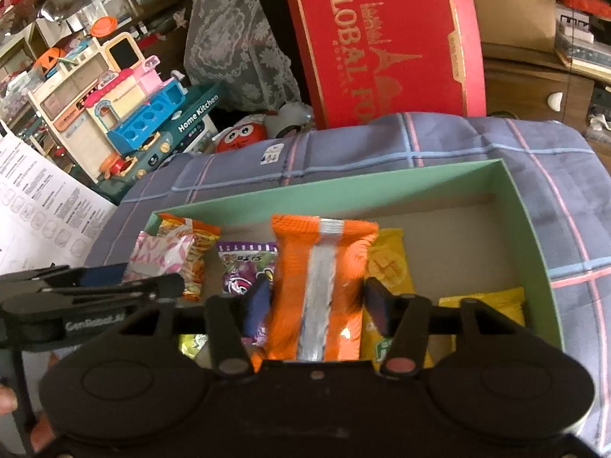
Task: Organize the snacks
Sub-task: 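Carry the pink packet and orange wafer bag over the green box, then open both tools to release the two packets into the box, then withdraw both tools toward the remaining snacks on the cloth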
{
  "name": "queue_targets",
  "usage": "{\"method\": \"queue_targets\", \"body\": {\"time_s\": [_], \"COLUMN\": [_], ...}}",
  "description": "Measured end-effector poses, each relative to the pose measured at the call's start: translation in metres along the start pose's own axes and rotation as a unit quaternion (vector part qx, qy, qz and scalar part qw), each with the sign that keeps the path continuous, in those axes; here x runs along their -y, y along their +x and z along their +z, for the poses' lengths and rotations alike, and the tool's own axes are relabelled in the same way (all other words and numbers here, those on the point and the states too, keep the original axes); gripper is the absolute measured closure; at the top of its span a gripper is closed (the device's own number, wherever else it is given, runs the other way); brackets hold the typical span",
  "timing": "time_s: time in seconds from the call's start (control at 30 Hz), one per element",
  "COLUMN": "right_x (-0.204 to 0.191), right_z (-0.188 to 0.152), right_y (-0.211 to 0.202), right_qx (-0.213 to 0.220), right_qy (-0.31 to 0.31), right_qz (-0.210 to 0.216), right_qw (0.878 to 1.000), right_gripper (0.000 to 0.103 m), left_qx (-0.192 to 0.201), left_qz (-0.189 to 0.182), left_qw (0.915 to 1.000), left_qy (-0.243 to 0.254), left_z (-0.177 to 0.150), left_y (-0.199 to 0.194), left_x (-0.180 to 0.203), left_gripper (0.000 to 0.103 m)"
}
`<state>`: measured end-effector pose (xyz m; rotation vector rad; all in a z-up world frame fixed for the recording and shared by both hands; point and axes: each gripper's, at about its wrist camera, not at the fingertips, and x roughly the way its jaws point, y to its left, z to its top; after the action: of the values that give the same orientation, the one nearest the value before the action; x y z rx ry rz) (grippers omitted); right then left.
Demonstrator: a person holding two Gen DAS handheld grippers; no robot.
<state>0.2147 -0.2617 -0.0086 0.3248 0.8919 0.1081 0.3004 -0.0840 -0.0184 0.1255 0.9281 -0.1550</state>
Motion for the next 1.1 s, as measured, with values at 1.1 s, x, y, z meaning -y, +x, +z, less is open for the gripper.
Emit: {"method": "queue_targets", "body": {"time_s": [1.1], "right_x": [-0.007], "right_z": [-0.069], "right_y": [-0.108], "right_qx": [0.036], "right_qy": [-0.017], "right_qz": [0.007], "right_qw": [0.999], "right_gripper": [0.000], "left_qx": [0.003], "left_qz": [-0.007], "left_qw": [0.9997], "left_qy": [0.024], "left_z": [-0.098], "left_y": [-0.107], "left_x": [0.009], "left_gripper": [0.000]}}
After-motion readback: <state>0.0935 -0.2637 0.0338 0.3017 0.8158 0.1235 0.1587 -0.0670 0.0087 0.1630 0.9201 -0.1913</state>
